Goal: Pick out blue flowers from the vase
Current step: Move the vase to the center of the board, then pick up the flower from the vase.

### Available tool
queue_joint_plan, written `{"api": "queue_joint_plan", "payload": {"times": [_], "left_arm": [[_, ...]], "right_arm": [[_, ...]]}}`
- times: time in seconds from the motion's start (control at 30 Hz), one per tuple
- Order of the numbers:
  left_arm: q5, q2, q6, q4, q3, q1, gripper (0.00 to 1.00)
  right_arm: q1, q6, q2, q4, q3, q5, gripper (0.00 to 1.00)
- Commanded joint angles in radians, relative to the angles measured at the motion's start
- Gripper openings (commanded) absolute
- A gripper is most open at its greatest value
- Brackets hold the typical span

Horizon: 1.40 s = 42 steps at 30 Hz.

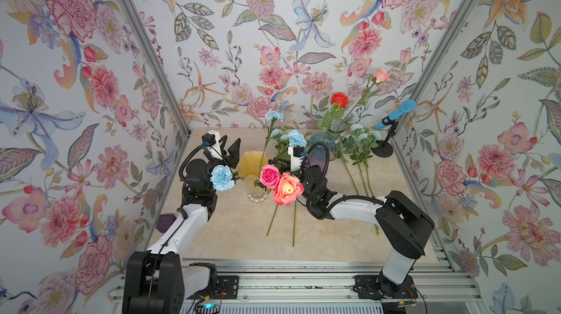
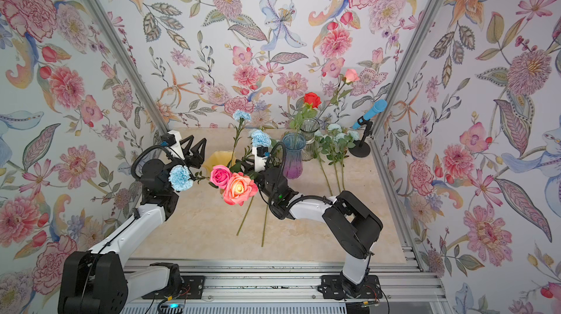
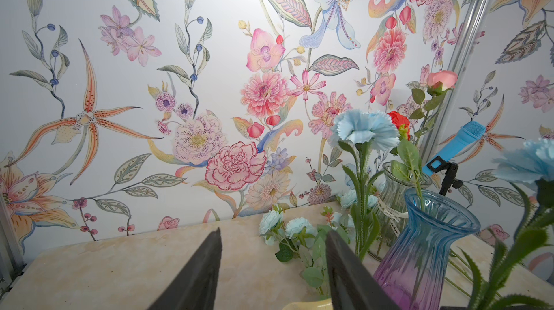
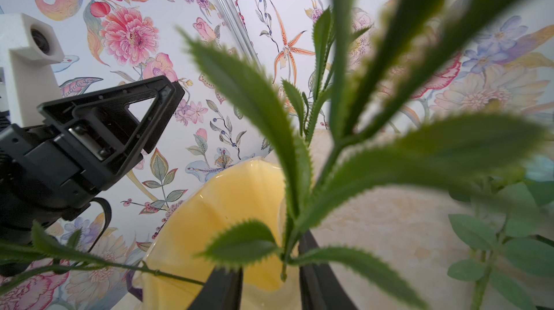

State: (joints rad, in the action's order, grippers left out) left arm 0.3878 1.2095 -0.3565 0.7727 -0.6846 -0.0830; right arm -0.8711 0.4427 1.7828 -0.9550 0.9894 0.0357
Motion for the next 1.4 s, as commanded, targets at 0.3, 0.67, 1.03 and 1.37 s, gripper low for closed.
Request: {"api": "queue_joint_plan", "payload": {"times": [0.3,0.67,1.03,1.37], "left_arm": [[0.001,-0.042,-0.008,0.033,0.022,0.008,0.57],[0.061,-0.081,0.01,-0.014,-0.005,0.008,0.59],[0.335,0.011,0.142,-0.274,-0.266,0.008,0.61],[0.484,0.101,0.097,-0.278,-0.502,0.009,0.61]], "right_arm": [[-0.005,-0.01,-0.035,0.085,0.062,0.003,0.12],[0.021,-0.056,-0.123,0.373,0.213,-0.053,0.01],[0.122,-0.147,-0.096,0.829,0.606,-0.265,0.01],[0.179,-0.215,0.072,1.178,1.095,-0.446,0.03]]}}
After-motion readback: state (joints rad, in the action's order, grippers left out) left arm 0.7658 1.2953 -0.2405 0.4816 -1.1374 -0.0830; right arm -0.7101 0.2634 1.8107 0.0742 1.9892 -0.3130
